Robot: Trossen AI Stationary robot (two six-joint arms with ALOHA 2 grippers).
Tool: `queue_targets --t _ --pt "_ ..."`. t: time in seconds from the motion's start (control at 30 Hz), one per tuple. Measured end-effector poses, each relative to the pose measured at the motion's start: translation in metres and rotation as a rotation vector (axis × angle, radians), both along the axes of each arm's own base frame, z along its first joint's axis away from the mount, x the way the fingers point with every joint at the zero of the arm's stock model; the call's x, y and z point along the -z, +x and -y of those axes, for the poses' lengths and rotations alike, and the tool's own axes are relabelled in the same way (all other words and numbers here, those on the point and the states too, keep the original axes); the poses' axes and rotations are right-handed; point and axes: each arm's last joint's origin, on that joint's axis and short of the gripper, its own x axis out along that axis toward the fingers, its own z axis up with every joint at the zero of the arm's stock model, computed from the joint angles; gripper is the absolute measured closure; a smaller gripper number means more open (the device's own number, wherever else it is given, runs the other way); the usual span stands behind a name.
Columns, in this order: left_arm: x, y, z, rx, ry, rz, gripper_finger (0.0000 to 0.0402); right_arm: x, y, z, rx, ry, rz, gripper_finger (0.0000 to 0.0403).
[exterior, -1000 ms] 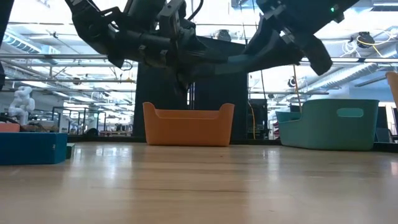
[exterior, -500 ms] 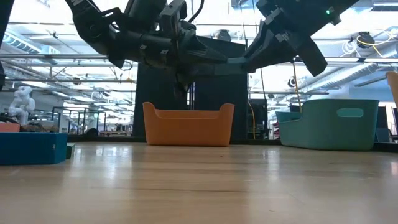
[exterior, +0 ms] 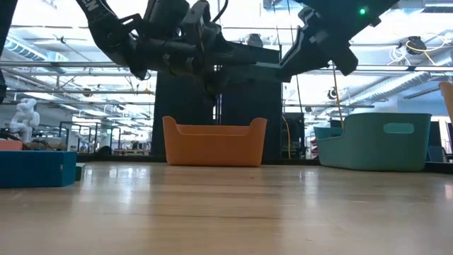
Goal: Sort blocks by size
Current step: Put the blue rectangular block into the green bin
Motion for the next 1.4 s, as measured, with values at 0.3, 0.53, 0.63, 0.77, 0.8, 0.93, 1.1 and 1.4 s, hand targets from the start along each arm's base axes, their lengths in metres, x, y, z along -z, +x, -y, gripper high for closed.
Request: queue_targets --t 0.3,0.53,0.63,0.77,0.8,0.93,1.1,1.4 --pt "-0.001 -0.001 -0.006 0.045 -0.012 0.005 0.0160 -0.026 -0.043 0.030 0.201 0.092 -0.012 0.0365" --pt "-0.002 -0.001 -0.006 0.033 0.009 0.015 0.0160 -0.046 -0.094 0.070 0.511 0.205 0.010 0.0365" --pt "-0.002 -0.001 -0.006 0.026 0.010 0.016 0.0160 -0.047 -0.112 0.085 0.657 0.252 -0.026 0.0365" --pt "-0.004 -0.001 -0.007 0.024 0.012 0.035 0.0159 -0.045 -0.128 0.102 0.820 0.298 -0.109 0.0365" --pt "-0.004 -0.001 -0.007 0.022 0.013 0.036 0.0159 -0.045 -0.130 0.106 0.854 0.309 -0.124 0.0364" --pt "-0.006 0.000 -0.007 0.017 0.019 0.045 0.0159 -0.042 -0.132 0.120 0.958 0.391 -0.143 0.0364" --pt "-0.006 0.001 -0.010 -0.034 0.055 0.049 0.0159 -0.038 -0.129 0.137 0.998 0.422 -0.188 0.0364" --pt "-0.007 -0.002 -0.037 -0.141 0.088 0.060 0.0159 -0.022 -0.117 0.174 1.023 0.511 -0.277 0.0363"
